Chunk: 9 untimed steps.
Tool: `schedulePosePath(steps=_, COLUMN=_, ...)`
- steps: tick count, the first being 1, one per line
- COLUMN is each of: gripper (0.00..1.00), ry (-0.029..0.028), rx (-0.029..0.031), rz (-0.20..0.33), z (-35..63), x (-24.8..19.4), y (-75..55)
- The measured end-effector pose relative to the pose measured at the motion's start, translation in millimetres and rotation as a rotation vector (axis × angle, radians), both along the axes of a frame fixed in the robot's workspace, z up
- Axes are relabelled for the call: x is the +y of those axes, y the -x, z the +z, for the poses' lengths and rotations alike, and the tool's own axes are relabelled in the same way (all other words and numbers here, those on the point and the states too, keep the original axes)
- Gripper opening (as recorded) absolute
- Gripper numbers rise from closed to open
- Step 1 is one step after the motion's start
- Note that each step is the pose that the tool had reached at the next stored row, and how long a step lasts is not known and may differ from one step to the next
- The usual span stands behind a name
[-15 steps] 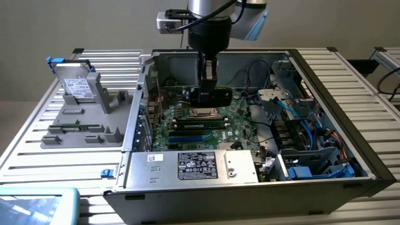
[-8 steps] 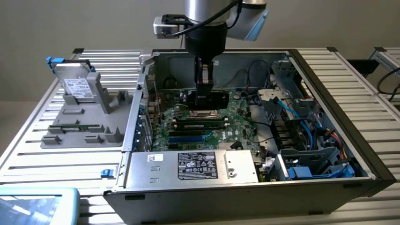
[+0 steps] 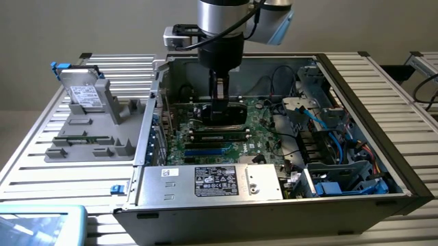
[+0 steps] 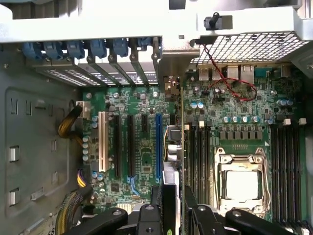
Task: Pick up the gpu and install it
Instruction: 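Insert the gpu into the slot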
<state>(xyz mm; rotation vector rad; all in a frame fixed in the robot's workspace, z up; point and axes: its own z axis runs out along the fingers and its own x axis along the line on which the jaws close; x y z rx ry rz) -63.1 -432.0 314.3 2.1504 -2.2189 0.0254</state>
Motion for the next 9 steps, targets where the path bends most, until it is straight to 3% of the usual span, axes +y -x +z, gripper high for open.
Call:
schedulePosePath(steps=5, gripper=0.28, ry=-0.0161, rx=0.0, rz=0.0, z=-8.0, x=-13.5, y=0.0)
schedulePosePath(steps=9, gripper=0.28, ry=-0.0195, rx=-0.0001, rz=0.0, z=-15.3, x=-17.8, y=0.2)
